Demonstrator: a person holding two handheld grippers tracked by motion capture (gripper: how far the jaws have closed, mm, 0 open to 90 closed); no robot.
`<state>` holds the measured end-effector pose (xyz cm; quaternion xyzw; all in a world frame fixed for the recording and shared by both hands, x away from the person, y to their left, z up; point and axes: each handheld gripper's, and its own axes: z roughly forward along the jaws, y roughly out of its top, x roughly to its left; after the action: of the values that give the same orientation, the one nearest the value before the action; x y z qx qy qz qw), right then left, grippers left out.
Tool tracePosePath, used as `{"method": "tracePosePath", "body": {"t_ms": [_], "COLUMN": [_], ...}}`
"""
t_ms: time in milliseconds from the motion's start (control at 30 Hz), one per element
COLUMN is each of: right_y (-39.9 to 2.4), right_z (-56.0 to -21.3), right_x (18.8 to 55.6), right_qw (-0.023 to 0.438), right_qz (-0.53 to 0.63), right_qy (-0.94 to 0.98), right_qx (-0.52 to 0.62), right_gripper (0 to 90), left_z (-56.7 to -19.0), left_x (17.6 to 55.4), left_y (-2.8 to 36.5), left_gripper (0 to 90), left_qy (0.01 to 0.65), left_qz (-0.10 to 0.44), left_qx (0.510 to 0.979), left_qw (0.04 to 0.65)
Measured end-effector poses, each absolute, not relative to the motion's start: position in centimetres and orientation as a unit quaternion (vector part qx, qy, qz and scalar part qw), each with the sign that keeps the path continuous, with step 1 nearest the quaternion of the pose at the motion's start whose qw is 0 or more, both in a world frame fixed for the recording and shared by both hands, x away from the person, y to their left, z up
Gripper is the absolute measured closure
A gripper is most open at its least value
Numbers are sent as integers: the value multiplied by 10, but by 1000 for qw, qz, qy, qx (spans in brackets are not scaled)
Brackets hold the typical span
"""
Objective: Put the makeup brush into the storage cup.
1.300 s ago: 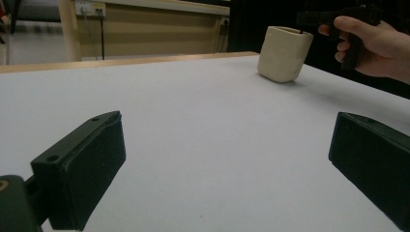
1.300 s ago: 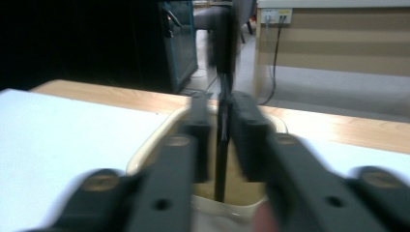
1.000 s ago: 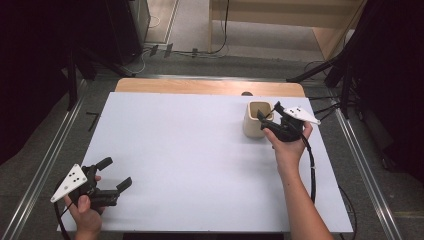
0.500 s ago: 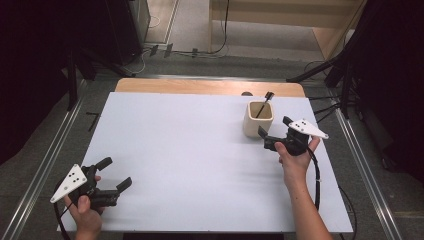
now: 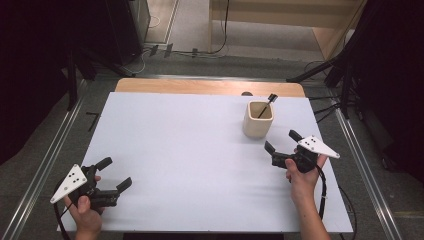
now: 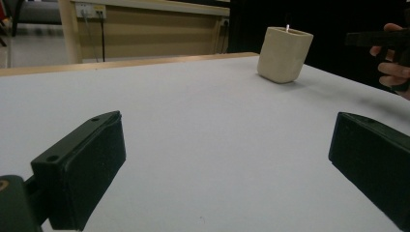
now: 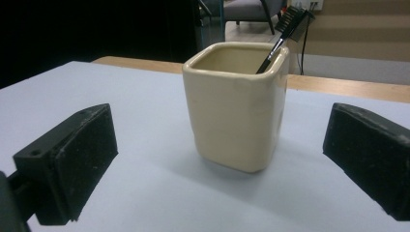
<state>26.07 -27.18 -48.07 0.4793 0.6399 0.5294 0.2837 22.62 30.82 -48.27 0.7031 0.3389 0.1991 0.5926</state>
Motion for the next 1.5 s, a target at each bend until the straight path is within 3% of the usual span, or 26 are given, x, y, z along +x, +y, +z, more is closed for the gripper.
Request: {"method": "tracePosePath", "body": {"t_ms": [833, 1500], "right_y": [-300, -316], "right_z": [-495, -503], "right_x": [203, 176], "right_qw": [284, 277], "right_qz": [512, 502], "right_qy": [652, 656], "right_qx": [482, 491], "right_gripper": [0, 0], "left_z": [-483, -483], "left_x": [227, 227], "left_y": [311, 309], "left_gripper": [1, 1], "left_qy": [344, 342], "left_qz": [198, 198], "left_qx": [699, 702], "left_qw": [594, 593]}}
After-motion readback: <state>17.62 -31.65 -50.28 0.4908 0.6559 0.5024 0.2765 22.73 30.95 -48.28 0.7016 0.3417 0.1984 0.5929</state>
